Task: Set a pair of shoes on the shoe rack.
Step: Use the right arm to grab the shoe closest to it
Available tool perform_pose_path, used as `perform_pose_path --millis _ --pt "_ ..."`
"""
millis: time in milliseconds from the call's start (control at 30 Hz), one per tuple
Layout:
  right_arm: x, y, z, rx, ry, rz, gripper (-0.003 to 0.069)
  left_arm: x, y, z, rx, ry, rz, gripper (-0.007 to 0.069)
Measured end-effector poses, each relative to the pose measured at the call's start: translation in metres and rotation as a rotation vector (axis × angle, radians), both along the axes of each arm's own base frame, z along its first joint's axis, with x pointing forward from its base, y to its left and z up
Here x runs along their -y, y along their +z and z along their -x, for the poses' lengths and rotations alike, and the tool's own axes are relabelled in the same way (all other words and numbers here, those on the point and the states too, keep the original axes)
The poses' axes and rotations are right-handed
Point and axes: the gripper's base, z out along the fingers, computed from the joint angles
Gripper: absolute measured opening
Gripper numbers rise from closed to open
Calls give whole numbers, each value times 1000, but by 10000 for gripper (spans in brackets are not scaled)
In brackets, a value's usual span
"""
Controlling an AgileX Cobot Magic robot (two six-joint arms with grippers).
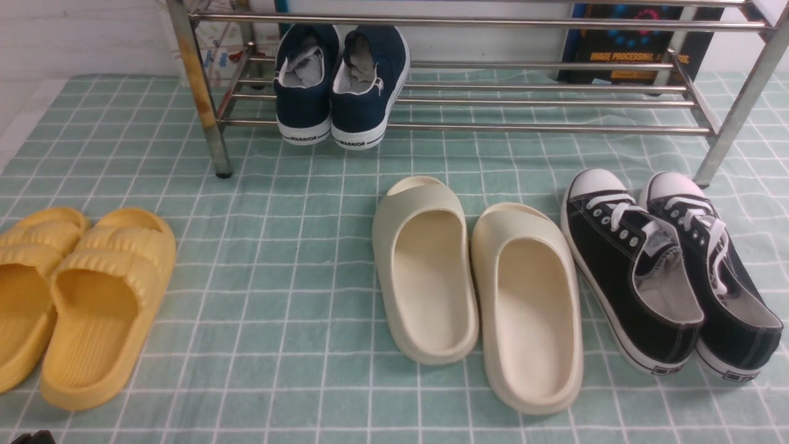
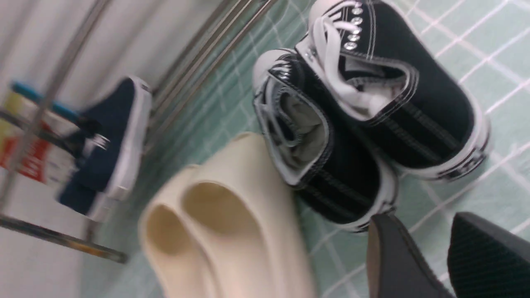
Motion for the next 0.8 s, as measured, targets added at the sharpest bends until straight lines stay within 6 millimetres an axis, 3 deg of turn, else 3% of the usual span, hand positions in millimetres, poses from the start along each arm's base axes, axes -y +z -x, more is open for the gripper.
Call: perform_pose_path --millis 67,167,367,467,633,800 --pt "-2 1 0 -1 -8 -118 239 0 0 0 0 0 0 93" --pt "-1 2 0 8 -13 -110 239 0 0 0 0 0 -1 96" --pt "3 3 -1 43 -24 49 239 0 0 0 0 0 -1 101" --pt "4 11 0 80 0 227 225 0 0 0 0 0 -1 101" --pt "3 72 0 95 80 535 23 0 0 0 0 0 -1 102" --pt "7 141 -28 -106 229 850 -3 0 0 0 0 0 -1 104"
